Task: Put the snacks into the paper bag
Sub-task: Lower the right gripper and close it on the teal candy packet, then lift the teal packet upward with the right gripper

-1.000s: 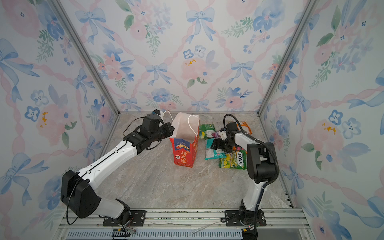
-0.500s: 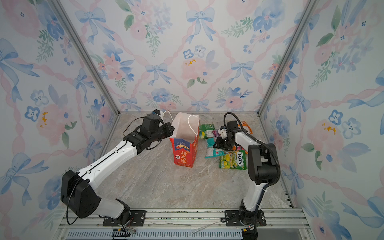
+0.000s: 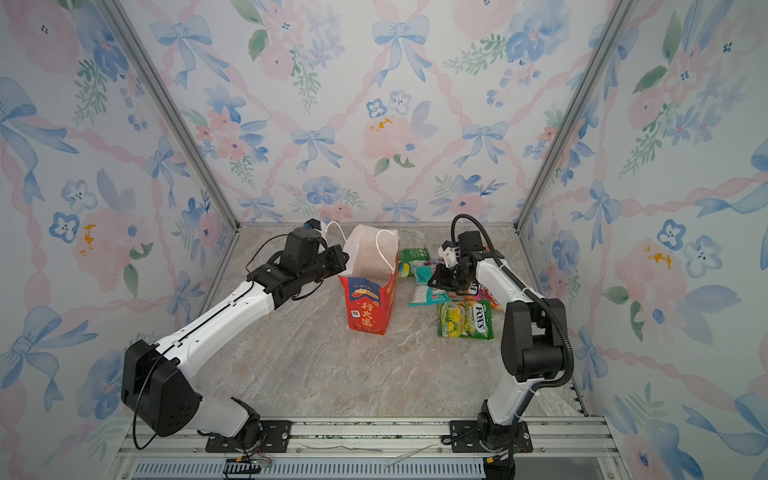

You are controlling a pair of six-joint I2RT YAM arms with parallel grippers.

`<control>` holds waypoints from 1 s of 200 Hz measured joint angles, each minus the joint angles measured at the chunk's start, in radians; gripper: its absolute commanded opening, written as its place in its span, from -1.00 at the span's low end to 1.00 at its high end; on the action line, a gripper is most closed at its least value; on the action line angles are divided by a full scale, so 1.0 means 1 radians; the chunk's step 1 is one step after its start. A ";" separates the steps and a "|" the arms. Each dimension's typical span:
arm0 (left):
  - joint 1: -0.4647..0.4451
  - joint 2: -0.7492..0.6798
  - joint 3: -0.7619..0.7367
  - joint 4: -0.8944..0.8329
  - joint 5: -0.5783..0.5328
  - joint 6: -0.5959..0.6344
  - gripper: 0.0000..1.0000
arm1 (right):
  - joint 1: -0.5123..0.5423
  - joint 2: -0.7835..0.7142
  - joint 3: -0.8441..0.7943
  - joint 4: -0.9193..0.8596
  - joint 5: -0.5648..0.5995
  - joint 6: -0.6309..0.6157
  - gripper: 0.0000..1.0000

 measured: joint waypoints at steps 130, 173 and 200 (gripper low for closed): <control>-0.026 0.000 0.008 0.003 0.000 0.000 -1.00 | 0.065 -0.273 0.401 -0.242 0.181 0.004 -1.00; -0.030 0.000 0.010 0.003 -0.001 0.000 -1.00 | 0.215 -0.322 0.605 -0.278 0.306 -0.008 -1.00; -0.031 0.000 0.010 0.004 -0.002 0.000 -1.00 | 0.314 -0.332 0.681 -0.279 0.386 -0.011 -1.00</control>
